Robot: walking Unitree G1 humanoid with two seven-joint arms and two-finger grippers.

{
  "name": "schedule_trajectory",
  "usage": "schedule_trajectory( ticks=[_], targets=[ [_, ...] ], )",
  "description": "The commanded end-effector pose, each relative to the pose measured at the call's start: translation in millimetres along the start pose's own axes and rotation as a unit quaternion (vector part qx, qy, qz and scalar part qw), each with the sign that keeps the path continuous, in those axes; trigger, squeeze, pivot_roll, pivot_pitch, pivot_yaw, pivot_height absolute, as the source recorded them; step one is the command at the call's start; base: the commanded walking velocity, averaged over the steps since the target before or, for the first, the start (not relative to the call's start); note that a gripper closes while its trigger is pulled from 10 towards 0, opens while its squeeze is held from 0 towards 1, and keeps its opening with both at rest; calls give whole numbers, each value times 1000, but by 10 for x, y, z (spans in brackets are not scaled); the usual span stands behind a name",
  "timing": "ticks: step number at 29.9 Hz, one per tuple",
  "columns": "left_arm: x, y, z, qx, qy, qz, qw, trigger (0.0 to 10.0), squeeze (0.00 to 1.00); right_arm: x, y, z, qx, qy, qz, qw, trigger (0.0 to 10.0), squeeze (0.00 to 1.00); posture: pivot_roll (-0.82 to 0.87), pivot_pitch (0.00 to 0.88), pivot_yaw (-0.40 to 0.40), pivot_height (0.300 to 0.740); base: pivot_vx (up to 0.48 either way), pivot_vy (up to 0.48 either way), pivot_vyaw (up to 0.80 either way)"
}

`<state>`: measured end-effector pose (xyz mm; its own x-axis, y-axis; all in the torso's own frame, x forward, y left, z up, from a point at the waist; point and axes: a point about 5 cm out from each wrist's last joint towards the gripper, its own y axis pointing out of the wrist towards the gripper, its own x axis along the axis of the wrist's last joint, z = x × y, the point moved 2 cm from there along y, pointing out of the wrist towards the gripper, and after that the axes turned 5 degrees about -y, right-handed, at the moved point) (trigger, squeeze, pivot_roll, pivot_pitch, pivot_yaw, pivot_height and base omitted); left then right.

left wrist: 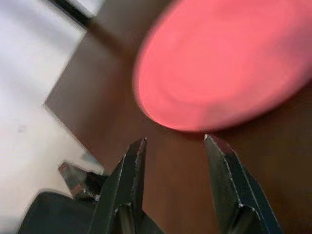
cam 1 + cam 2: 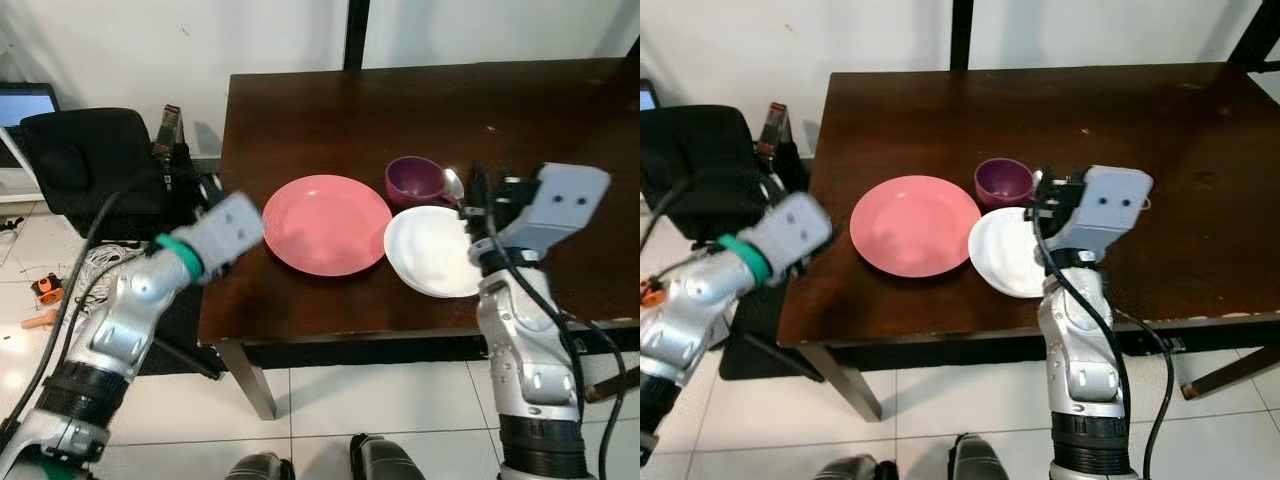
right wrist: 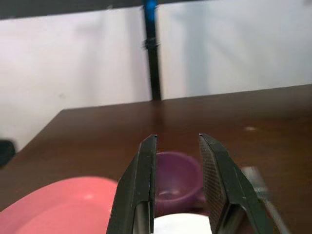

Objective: Setting the table

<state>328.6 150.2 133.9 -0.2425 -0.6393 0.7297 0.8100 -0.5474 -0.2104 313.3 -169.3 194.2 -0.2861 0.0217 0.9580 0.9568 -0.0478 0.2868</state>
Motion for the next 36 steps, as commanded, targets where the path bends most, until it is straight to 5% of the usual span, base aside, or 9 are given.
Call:
schedule_trajectory(
  ticks=[1,6,7,8,9,15,16,21,36],
  targets=[
    [-72,-39,-116,-37,45,6,998,10000,0,-54,5,44,10,13,16,1000,10000,0,9,23,48,740,0,0,0],
    [-63,-58,-153,-54,63,0,997,10000,0,-47,20,68,15,16,16,1000,10000,0,12,41,44,740,0,0,0],
    [-32,-84,-185,-72,84,-13,994,10000,200,-33,38,95,22,18,16,999,10000,0,13,46,43,740,0,0,0],
    [-32,-84,-185,-72,84,-13,994,10000,200,-33,38,95,22,18,16,999,10000,0,13,46,43,740,0,0,0],
    [10,-106,-240,-93,112,-31,989,10000,1000,-11,66,151,33,20,13,999,10000,0,18,50,46,740,0,0,0],
    [16,-49,-324,-103,125,-45,986,10000,1000,8,86,198,39,25,11,999,10000,0,14,56,43,740,0,0,0],
    [40,16,-385,-107,152,-58,981,10000,24,19,91,213,40,27,9,999,10000,0,6,62,43,740,0,0,0],
    [95,192,-489,-113,232,-82,963,10000,0,52,100,241,43,30,5,999,10000,0,2,73,47,740,0,0,0],
    [136,620,-531,-83,320,-89,939,9333,0,121,117,282,35,39,-4,999,10000,0,-17,121,71,740,0,0,0]
  ],
)
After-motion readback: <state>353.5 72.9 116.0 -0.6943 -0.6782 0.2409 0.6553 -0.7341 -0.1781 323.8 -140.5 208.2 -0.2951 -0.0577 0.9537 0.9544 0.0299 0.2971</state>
